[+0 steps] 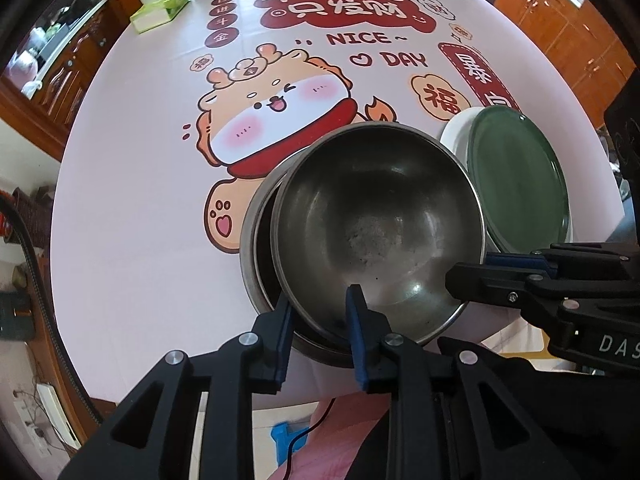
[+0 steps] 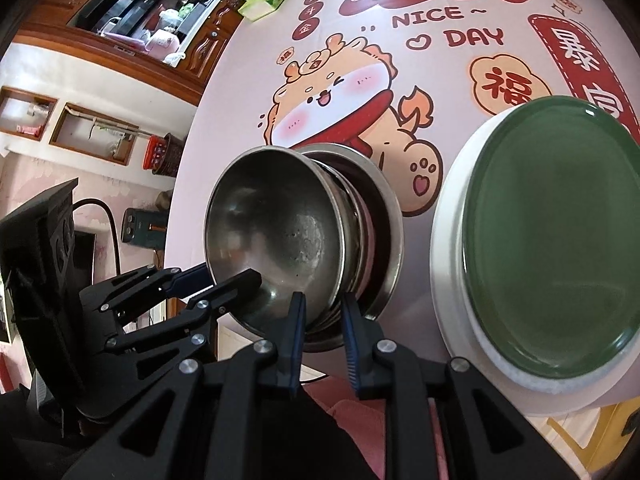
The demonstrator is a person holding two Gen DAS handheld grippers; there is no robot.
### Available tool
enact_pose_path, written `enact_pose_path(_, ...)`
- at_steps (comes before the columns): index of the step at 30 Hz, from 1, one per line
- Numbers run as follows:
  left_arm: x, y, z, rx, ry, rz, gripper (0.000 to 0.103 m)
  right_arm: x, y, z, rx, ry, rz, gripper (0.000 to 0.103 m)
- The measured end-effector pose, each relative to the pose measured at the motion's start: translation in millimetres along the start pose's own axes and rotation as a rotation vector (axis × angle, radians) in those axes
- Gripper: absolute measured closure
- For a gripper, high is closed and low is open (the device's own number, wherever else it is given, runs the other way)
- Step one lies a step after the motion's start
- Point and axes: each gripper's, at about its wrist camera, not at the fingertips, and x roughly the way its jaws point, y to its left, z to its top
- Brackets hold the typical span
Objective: Organize plates and bowls
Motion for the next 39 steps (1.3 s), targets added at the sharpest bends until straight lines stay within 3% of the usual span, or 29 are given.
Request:
enact_pose_path(14,-10,4,1,0.052,-0.036,-0.003,0.074,-7,-4,-4,0.075,-0.019,0.016,0.079)
enact_pose_path(18,-13,8,2,0.051,-0.049,-0.013,0.073,-9,-8,-3,0.102,-0.029,0.020,0.066)
enact_pose_path(24,-17,15,5,0.030,-0.073,-0.045,0.072,-8,-16,-3,0.161,-0.028,0.027,0.065)
enact_pose_path(27,-19,20,8,0.012,-0.090,-0.070,0.070,-7,-23,-3,0.203,-0.025,0.037,0.059)
enact_pose_path(30,-18,26,11,-0.013,-0.095,-0.089,0.061,-5,-30,-4,0.242,-0.016,0.051,0.058)
enact_pose_path(32,-16,31,12,-0.030,-0.091,-0.100,0.055,-1,-35,-4,0.273,-0.004,0.066,0.058)
enact_pose_path(39,1,46,13,-0.097,-0.043,-0.141,0.052,11,-48,-7,0.373,0.035,0.113,0.058)
